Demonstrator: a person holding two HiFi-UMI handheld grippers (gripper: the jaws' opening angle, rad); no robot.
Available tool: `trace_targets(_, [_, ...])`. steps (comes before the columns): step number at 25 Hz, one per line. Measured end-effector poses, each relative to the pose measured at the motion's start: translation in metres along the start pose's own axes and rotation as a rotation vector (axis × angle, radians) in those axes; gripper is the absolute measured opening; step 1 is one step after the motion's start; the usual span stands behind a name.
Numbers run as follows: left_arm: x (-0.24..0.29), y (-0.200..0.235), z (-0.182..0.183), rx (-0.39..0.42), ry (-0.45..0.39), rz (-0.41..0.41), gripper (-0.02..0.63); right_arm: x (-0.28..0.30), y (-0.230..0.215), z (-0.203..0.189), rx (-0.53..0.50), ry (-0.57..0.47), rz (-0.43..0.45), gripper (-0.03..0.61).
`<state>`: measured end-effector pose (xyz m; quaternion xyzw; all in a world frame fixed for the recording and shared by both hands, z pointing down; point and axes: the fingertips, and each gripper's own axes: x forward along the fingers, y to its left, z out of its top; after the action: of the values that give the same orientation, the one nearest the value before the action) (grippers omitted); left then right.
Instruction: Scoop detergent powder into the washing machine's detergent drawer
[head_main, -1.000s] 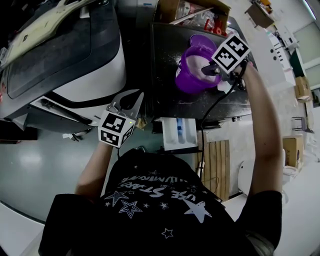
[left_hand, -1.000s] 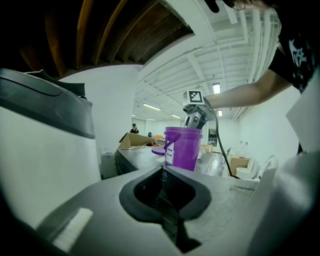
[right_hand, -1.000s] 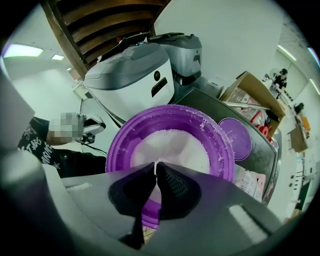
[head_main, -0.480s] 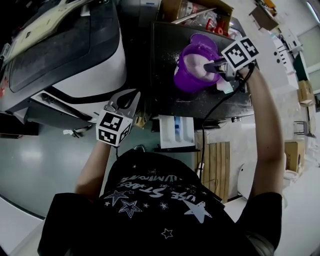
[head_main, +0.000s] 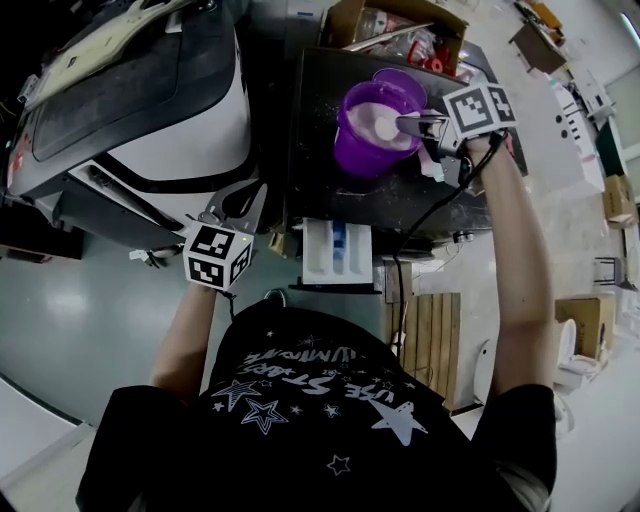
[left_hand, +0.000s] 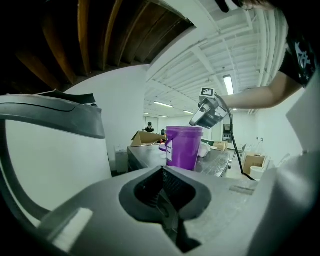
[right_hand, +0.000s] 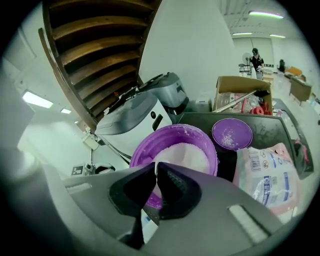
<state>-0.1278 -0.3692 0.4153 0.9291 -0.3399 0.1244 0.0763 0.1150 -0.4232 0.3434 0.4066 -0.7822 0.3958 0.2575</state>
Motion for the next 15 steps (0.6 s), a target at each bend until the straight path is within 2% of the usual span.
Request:
trace_targets(9, [-0.025, -0.034, -0.003, 0.0, 0.006, 0.062, 0.002, -0.023, 0.017, 0.004, 0.049, -0.166, 0.097, 0.035])
trace_targets(15, [-0.044, -0.056, -0.009, -0.006, 0.01, 0.101, 0.002, -0.043, 0.042, -0.002, 0.015, -0.248, 0.189, 0.035])
